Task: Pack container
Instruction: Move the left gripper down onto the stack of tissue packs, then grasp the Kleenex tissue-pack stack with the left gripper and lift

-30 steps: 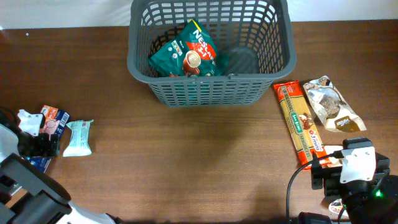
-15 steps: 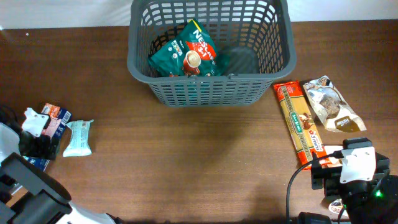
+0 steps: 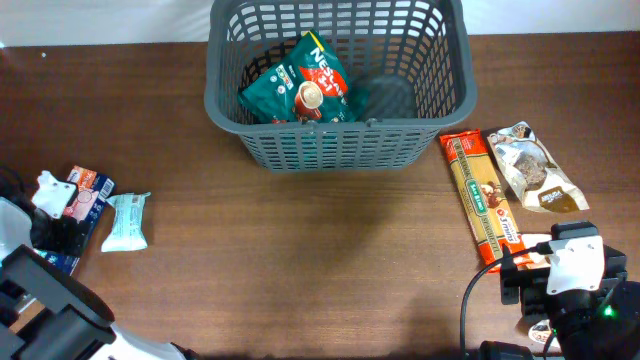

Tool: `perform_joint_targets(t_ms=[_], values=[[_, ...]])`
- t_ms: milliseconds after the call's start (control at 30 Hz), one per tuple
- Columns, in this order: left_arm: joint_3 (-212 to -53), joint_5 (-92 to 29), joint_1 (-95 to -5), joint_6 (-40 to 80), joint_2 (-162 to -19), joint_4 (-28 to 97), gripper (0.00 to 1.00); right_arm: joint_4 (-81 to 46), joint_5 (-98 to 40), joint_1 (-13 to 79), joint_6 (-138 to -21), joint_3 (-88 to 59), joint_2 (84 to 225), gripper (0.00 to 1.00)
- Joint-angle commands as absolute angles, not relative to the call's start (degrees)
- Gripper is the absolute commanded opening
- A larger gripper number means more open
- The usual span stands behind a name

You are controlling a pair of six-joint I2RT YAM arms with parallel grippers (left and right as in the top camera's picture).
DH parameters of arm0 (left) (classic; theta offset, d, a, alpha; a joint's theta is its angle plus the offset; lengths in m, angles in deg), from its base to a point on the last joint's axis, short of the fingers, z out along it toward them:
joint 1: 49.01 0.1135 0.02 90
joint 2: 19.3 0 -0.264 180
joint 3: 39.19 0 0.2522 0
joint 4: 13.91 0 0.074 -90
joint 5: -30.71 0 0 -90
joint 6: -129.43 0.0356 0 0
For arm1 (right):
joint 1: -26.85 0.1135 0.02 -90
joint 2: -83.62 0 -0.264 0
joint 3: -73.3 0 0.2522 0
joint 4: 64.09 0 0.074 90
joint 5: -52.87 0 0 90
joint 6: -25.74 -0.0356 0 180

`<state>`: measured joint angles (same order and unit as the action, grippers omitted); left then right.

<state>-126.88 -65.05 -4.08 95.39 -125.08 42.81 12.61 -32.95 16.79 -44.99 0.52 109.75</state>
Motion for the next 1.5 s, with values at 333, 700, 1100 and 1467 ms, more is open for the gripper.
perform_joint_targets(t_ms=[333,700,1100,1467], values=[[-126.7,-64.7,-3.4,96.5,-131.6,41.8,0.96,12.5,-32.2,17.1,-45.7,0.5,109.5,0.99],[-126.7,-61.4,-3.5,94.1,-133.8,41.9,0.46,12.5,-32.2,17.1,-45.7,0.5,109.5,0.99],[-133.2,-55.0,-9.0,80.5,-131.9,42.2,0.02,12.5,-32.2,17.1,-45.7,0.5,109.5,0.99],[-166.4,-55.7,-25.5,68.2,-125.1,47.0,0.02,12.5,-32.2,17.1,-45.7,0.5,109.5,0.99]])
